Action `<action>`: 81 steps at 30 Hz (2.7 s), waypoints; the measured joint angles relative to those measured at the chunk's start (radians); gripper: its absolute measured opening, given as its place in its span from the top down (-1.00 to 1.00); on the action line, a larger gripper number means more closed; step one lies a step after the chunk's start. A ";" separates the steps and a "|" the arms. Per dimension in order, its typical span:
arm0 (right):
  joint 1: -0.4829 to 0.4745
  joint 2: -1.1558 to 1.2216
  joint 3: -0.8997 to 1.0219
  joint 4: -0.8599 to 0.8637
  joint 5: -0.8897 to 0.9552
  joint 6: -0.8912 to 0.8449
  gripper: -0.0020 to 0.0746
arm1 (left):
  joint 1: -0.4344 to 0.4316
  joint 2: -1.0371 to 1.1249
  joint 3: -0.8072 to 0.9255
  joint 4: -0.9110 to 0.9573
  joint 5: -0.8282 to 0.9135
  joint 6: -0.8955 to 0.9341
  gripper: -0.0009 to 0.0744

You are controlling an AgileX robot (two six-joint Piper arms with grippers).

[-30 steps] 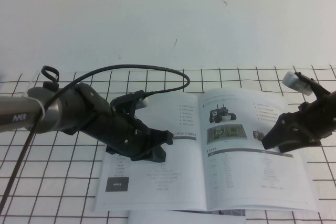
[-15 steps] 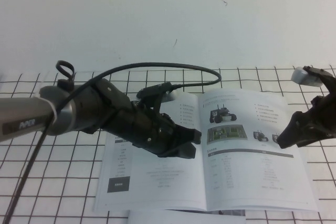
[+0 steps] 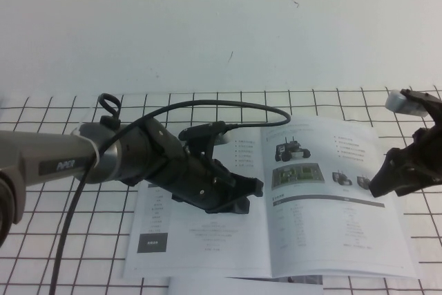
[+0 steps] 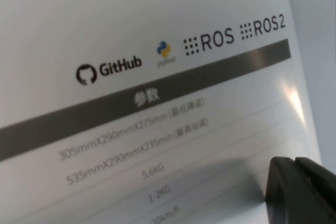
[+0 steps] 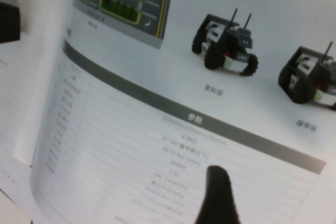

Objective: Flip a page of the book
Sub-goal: Open the closed book

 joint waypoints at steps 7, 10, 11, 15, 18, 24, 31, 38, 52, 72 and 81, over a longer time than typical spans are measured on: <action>0.000 0.000 0.006 -0.007 -0.009 0.023 -0.32 | 0.000 0.014 -0.002 0.000 -0.008 -0.027 0.99; 0.000 0.000 0.026 0.002 -0.038 0.025 -0.32 | 0.000 0.016 -0.005 0.000 -0.011 -0.033 0.99; 0.000 0.000 0.037 0.007 -0.045 0.025 -0.32 | 0.000 0.018 -0.005 0.000 -0.013 -0.038 0.99; 0.000 0.000 0.067 0.021 -0.069 0.025 -0.32 | 0.000 0.020 -0.009 0.003 -0.013 -0.046 0.99; 0.000 0.000 0.078 0.050 -0.077 0.016 -0.32 | 0.000 0.021 -0.009 0.005 -0.013 -0.046 0.99; 0.000 0.000 0.085 0.070 -0.080 -0.005 -0.32 | 0.000 0.021 -0.009 0.005 -0.013 -0.046 0.99; 0.000 0.000 0.085 0.048 -0.088 -0.022 -0.32 | 0.000 0.021 -0.009 0.007 -0.013 -0.046 0.98; 0.000 0.000 0.085 0.042 -0.099 -0.035 -0.32 | 0.000 0.021 -0.009 0.007 -0.013 -0.046 0.99; -0.007 0.062 0.075 0.048 -0.049 -0.039 -0.32 | 0.000 0.021 -0.009 0.007 -0.013 -0.046 0.99; -0.067 0.079 0.073 0.088 0.006 -0.027 -0.32 | 0.000 0.021 -0.009 0.007 -0.013 -0.046 0.99; -0.069 0.084 0.076 0.213 0.054 -0.145 -0.32 | 0.000 0.021 -0.009 0.007 -0.013 -0.048 0.99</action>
